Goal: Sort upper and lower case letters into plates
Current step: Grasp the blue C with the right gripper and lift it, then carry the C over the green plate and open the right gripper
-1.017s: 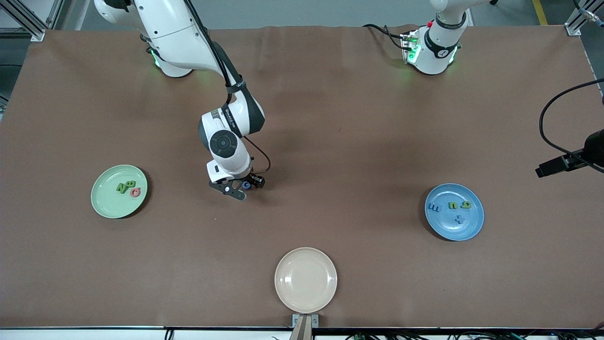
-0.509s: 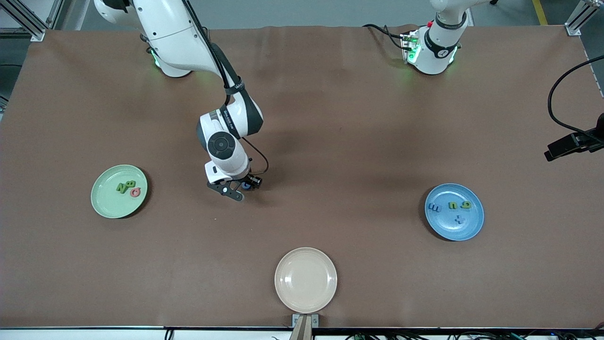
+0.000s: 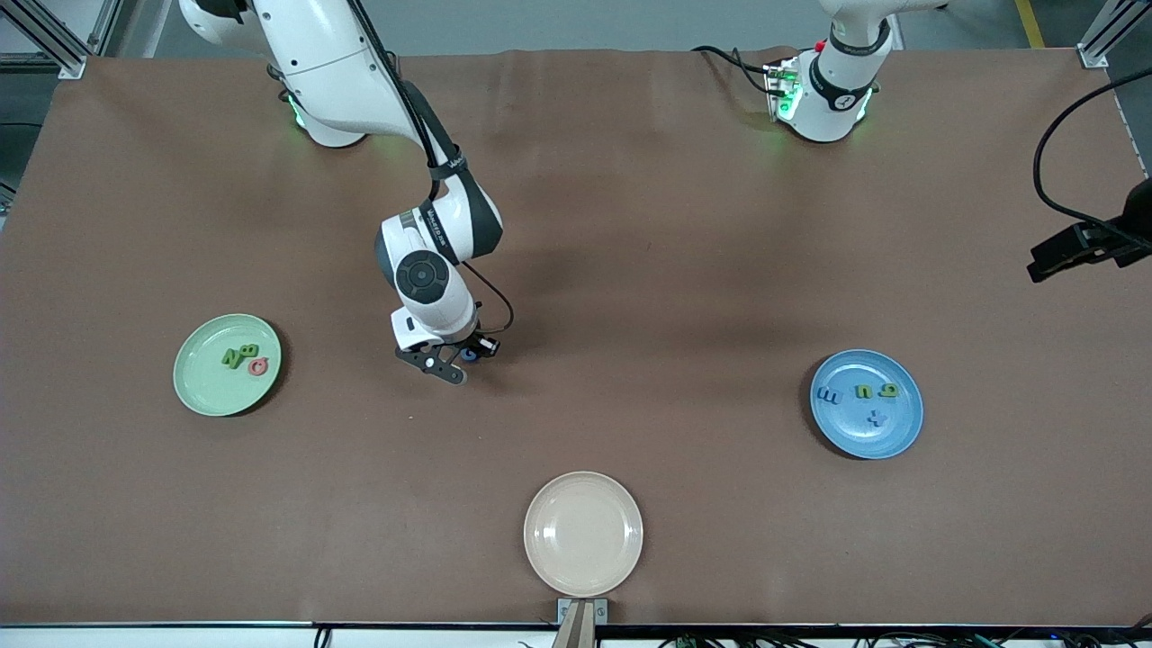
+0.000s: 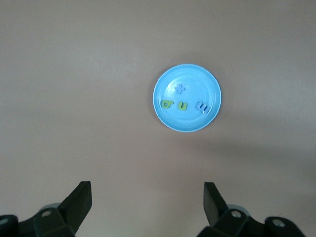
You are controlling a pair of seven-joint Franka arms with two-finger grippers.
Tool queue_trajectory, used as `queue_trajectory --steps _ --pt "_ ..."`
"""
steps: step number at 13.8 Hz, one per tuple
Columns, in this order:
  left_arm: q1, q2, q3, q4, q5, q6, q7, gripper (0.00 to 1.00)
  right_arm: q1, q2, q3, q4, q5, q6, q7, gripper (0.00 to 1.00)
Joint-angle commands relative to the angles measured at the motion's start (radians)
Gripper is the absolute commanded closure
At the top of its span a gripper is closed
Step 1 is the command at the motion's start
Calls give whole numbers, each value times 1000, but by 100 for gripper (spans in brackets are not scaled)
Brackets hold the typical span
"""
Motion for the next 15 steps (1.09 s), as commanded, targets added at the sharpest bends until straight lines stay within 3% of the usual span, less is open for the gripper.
queue_trajectory --steps 1,4,7,11,15 --pt "-46 -103 66 -121 -38 17 26 0 -8 -36 -19 33 -8 -120 -13 78" --pt "-70 -154 117 -181 -81 29 33 0 -10 -137 -140 125 -36 -431 -181 78" --pt "-64 -183 117 -202 -81 40 64 0 -8 -173 -287 124 -37 -515 -432 78" --pt "-61 -177 112 -204 -81 42 76 0 -16 -188 -427 58 -42 -492 -685 78" --pt "-66 -174 108 -204 -81 68 78 0 -150 -181 -436 -44 -39 -311 -950 78"
